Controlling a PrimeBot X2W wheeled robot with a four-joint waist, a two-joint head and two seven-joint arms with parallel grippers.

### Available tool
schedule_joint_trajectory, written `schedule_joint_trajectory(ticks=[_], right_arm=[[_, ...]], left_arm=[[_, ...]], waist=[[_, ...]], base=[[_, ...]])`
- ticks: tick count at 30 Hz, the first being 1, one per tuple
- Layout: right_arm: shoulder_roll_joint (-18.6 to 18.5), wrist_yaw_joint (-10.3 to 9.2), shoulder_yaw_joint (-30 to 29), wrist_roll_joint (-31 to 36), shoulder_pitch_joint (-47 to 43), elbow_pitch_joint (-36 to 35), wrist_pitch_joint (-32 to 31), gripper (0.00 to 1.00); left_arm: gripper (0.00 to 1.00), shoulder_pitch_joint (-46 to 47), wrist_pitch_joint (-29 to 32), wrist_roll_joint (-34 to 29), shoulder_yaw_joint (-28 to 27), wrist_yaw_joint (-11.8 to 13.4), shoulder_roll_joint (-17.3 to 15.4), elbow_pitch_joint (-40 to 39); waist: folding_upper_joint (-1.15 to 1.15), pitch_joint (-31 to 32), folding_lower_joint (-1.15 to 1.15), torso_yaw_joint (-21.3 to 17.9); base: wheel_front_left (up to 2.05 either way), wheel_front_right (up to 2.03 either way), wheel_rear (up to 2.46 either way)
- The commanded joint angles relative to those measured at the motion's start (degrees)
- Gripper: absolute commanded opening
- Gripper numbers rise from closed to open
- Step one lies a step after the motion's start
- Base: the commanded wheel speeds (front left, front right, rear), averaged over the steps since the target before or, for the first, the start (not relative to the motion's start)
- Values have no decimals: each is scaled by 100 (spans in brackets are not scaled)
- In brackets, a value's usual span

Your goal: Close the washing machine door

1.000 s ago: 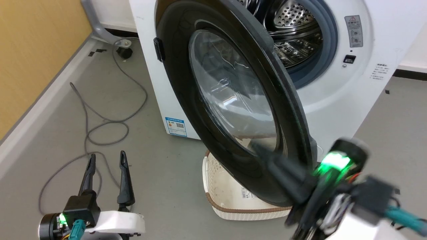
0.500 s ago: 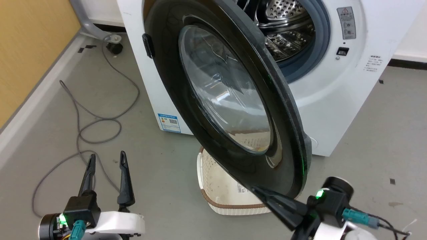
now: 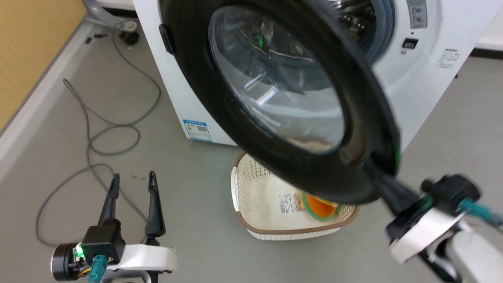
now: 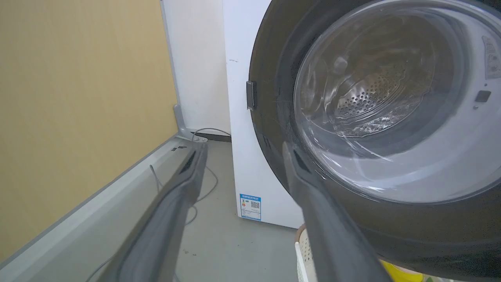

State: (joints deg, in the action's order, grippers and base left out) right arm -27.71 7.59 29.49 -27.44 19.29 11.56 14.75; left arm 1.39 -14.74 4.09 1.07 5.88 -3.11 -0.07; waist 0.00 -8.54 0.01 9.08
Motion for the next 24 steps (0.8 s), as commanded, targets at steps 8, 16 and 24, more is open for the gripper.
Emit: schedule_joint_trajectory(ticks=[8, 16, 24], right_arm=[[234, -10, -1069, 286, 677, 545, 25, 0], [247, -10, -1618, 701, 1682, 1197, 25, 0], [257, -10, -1909, 938, 2664, 1971, 25, 0]], left_arm=[[100, 334, -26, -42, 137, 27, 17, -124], [100, 664, -26, 19, 377, 123, 22, -232], [100, 899, -26, 112, 510, 195, 23, -243]], waist=[[0, -500, -1, -25], [0, -1054, -1, 24], [0, -1357, -1, 120]], base=[[0, 0, 0], [0, 0, 0], [0, 0, 0]])
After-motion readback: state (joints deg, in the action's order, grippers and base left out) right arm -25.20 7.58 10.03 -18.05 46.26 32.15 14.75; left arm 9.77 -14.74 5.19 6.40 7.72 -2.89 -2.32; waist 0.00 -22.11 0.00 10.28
